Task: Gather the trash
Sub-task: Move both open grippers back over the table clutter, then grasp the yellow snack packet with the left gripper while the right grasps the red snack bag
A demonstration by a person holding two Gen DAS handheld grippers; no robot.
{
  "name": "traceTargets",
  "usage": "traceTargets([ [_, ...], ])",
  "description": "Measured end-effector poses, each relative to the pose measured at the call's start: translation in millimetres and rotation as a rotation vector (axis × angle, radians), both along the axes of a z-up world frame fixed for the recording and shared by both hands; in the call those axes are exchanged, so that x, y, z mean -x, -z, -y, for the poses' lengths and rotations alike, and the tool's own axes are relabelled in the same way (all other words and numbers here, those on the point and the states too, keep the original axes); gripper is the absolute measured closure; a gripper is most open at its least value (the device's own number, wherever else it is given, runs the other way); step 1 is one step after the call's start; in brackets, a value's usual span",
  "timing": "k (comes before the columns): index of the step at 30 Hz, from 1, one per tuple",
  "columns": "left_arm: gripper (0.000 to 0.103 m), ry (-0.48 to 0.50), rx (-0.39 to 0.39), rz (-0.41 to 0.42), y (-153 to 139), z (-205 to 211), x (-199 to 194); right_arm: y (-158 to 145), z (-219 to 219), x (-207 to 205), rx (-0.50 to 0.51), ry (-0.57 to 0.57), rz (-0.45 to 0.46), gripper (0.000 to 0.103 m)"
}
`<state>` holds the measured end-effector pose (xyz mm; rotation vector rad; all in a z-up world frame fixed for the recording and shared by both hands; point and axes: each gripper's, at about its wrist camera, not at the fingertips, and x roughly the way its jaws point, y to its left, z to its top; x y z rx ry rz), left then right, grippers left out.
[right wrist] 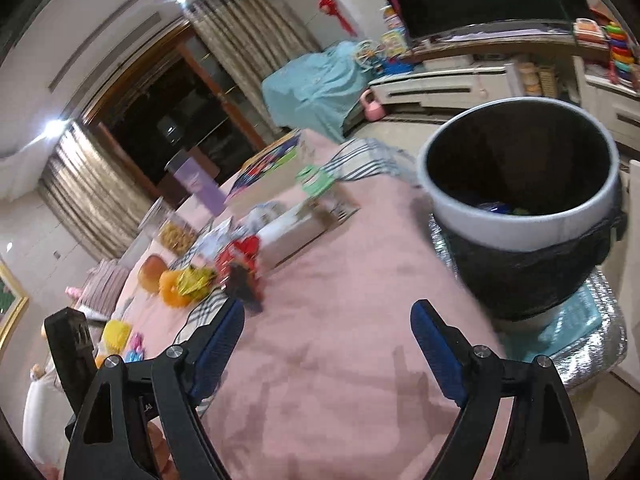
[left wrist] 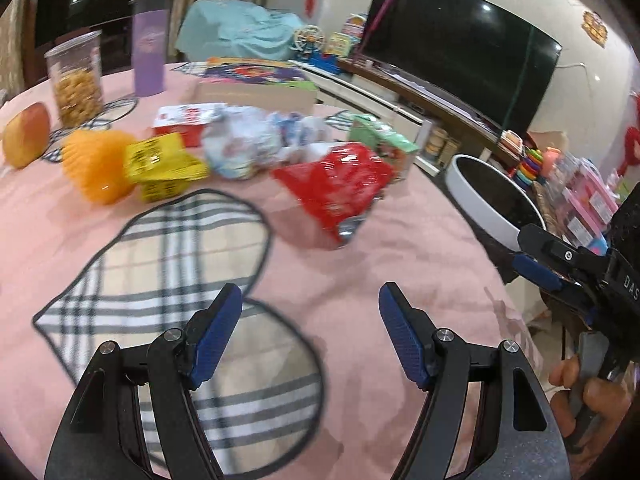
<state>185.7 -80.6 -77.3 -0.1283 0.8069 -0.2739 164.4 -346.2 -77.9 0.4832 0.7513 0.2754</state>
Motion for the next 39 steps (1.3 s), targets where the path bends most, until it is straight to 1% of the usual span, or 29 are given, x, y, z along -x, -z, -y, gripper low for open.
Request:
traceTargets([
  [6, 0.030, -0.066, -0.001, -0.012, 5.1, -35.3, 2.9, 5.1, -32.9, -5.8, -0.001, -0.060, -0.004, 0.016],
  [12, 0.030, -0.124, -0.008, -0.015, 5.2, -63.5, -7.7, 12.6, -57.0, -18.1, -0.002, -0.100, -0.019, 0.016],
  [17, 0.030, -0.156, -0.035, -0.011, 4.5, -82.2, -28.1, 16.5, -71.8, -32.1, -0.010, -0.121, -0.038, 0.016],
  [23, 0.030, -0.168, -0.034, -0.043, 6.8, -91.1, -63.6, 19.9, -83.8, -51.0, -0.032, -0.140, -0.046, 0.016],
  [27, 0.030, -0.172, 0.004, -0.046, 2.7, -93.5, -76.8, 22.6, -87.0, -63.9, -0.061, -0.141, -0.060, 0.016],
  [29, 0.030, -0.176, 0.032, -0.031, -1.3, -94.8, -81.8, 23.6, -87.5, -68.7, -0.071, -0.138, -0.059, 0.016],
  [33, 0.031, -0.189, 0.050, -0.016, -2.8, -92.1, -92.5, 27.8, -90.6, -76.9, -0.074, -0.141, -0.061, 0.018],
  [34, 0.031, -0.190, 0.049, -0.020, -2.1, -90.5, -94.8, 29.0, -92.2, -78.7, -0.074, -0.144, -0.064, 0.020],
  [35, 0.032, -0.192, 0.053, -0.023, -0.2, -89.3, -98.2, 31.5, -93.6, -80.5, -0.077, -0.151, -0.075, 0.029],
  [36, 0.035, -0.191, 0.056, -0.022, 0.8, -88.0, -100.7, 34.2, -94.1, -81.6, -0.082, -0.157, -0.087, 0.042],
  [37, 0.048, -0.189, 0.053, -0.025, 2.1, -86.6, -103.3, 37.0, -94.9, -82.2, -0.086, -0.157, -0.097, 0.050],
  [38, 0.063, -0.185, 0.049, -0.034, 3.6, -85.2, -105.6, 39.0, -94.4, -82.6, -0.091, -0.161, -0.103, 0.065],
  [39, 0.070, -0.178, 0.053, -0.043, 5.6, -84.6, -108.0, 40.1, -93.6, -82.3, -0.100, -0.165, -0.100, 0.071],
])
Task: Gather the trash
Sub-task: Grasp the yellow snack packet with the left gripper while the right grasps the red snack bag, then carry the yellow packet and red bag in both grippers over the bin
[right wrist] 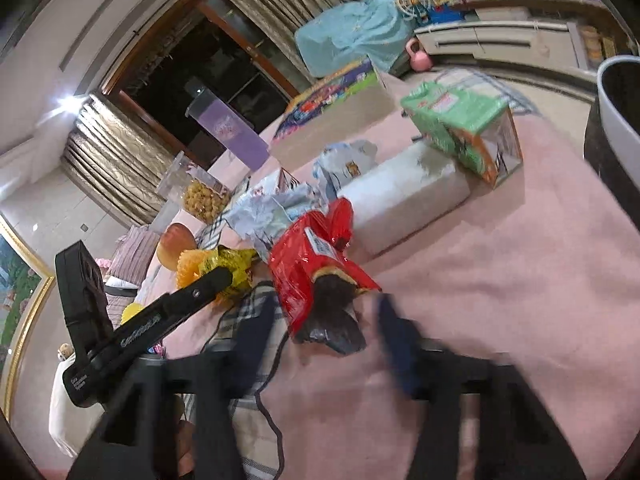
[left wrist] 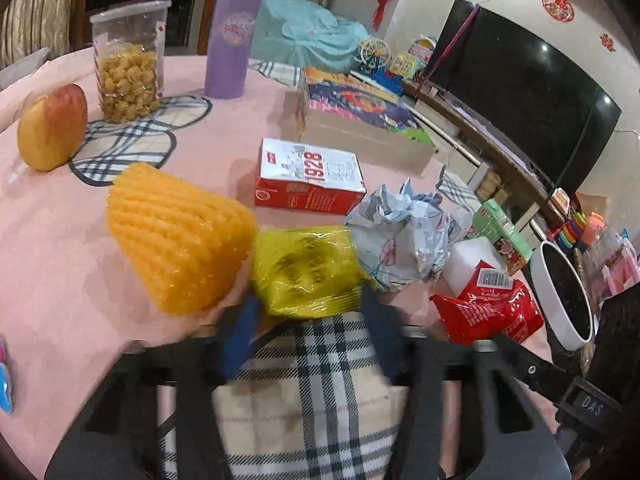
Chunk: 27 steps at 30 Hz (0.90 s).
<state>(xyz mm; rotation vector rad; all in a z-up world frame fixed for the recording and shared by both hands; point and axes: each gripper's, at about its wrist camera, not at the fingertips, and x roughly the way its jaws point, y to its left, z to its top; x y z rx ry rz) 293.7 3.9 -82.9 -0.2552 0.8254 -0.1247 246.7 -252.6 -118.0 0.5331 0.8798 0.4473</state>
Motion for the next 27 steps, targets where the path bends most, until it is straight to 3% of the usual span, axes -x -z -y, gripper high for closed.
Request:
traceTargets([
  [1, 0.078, 0.011, 0.011, -0.006, 1.7, 0.3, -1.3, -0.1, 1.2, 1.1, -0.003, 0.001, 0.007, 0.072],
  [3, 0.084, 0.016, 0.013, 0.003, 1.9, 0.3, -0.7, -1.7, 3.4, 4.5, -0.011, -0.001, 0.021, 0.084],
  [8, 0.090, 0.036, 0.005, 0.022, -2.7, 2.9, 11.4, -4.0, 5.4, 10.2, -0.018, -0.004, 0.027, 0.088],
  [14, 0.094, 0.059, 0.024, 0.025, -2.8, 6.1, 42.4, -6.5, 14.8, 22.1, -0.021, 0.005, 0.036, 0.089],
  [27, 0.095, 0.207, 0.037, 0.051, -14.7, 53.4, 87.7, -20.5, 37.3, 54.7, 0.054, 0.036, 0.079, 0.090],
])
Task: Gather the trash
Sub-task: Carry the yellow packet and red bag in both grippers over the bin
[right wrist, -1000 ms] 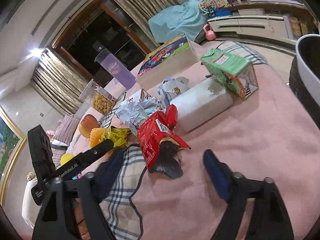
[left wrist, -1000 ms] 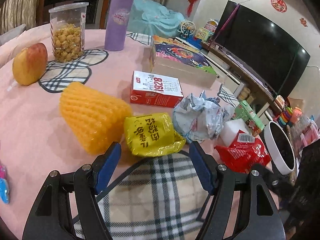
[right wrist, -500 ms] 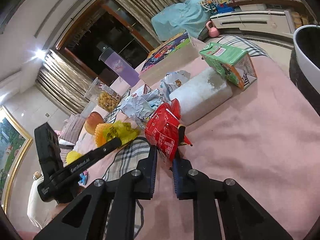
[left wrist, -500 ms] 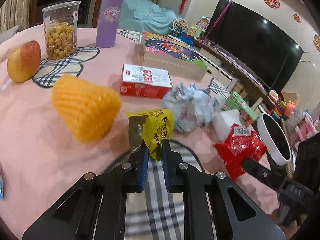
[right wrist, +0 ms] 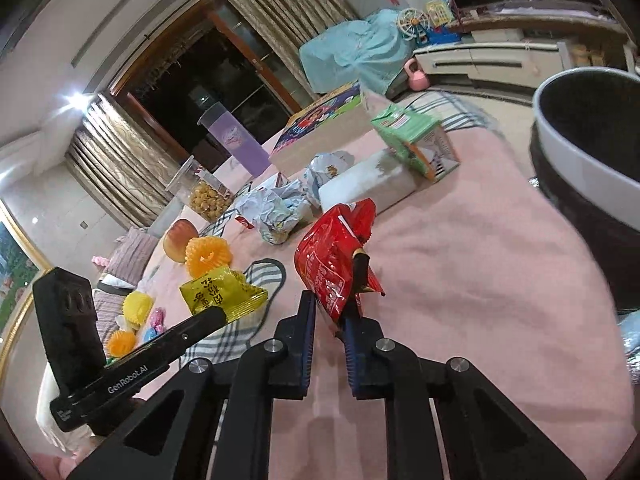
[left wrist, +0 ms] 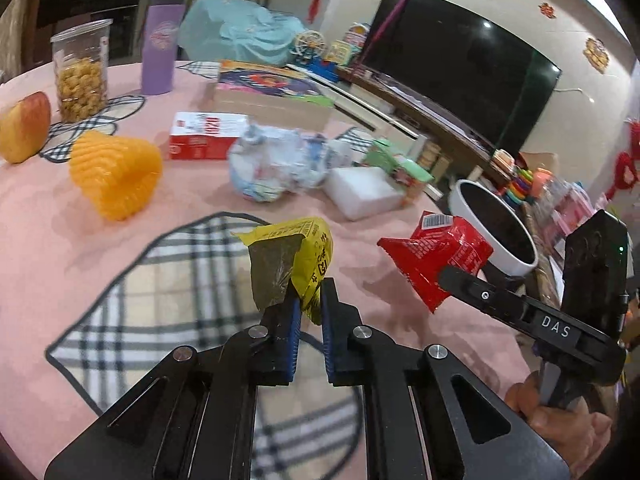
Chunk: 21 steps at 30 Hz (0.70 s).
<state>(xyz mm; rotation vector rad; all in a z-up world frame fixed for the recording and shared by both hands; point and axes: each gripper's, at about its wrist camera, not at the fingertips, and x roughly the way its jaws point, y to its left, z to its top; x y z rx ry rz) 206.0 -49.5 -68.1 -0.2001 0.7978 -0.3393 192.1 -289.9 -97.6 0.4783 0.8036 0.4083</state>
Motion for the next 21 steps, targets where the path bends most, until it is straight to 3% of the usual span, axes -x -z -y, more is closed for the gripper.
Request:
traceTargets([
  [21, 0.095, 0.172, -0.025, 0.014, -10.9, 78.8, 13.8, -23.6, 72.4, 42.9, 0.066, 0.142, 0.067, 0.090],
])
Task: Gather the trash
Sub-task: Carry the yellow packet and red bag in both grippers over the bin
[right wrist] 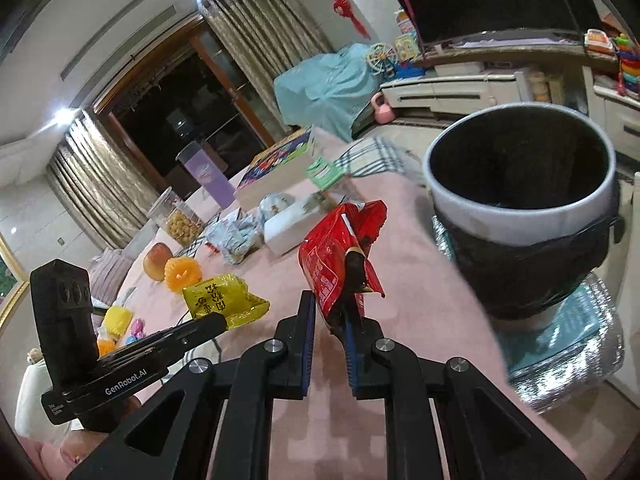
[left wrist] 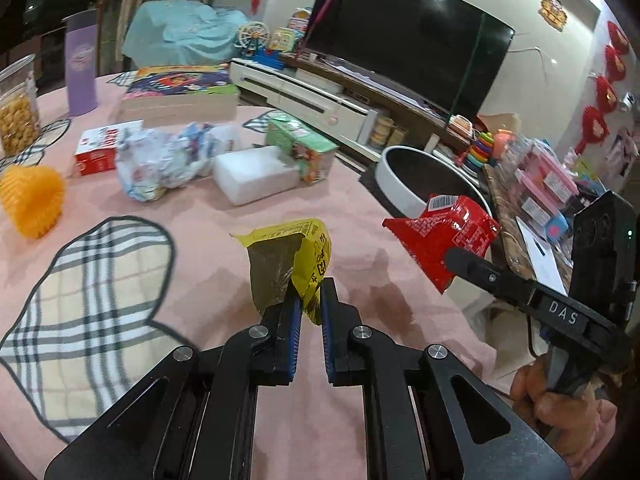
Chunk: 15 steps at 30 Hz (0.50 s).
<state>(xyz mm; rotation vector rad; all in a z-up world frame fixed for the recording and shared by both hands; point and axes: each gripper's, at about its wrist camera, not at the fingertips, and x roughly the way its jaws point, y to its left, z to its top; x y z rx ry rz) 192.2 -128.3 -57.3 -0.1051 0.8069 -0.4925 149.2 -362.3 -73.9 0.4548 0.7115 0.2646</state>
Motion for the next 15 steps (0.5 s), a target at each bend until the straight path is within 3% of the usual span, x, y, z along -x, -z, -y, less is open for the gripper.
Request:
traceTargets([
  [15, 0.095, 0.137, -0.013, 0.040, -20.7, 76.9, -10.3, -19.4, 63.0, 8.0, 0.024, 0.113, 0.034, 0.090],
])
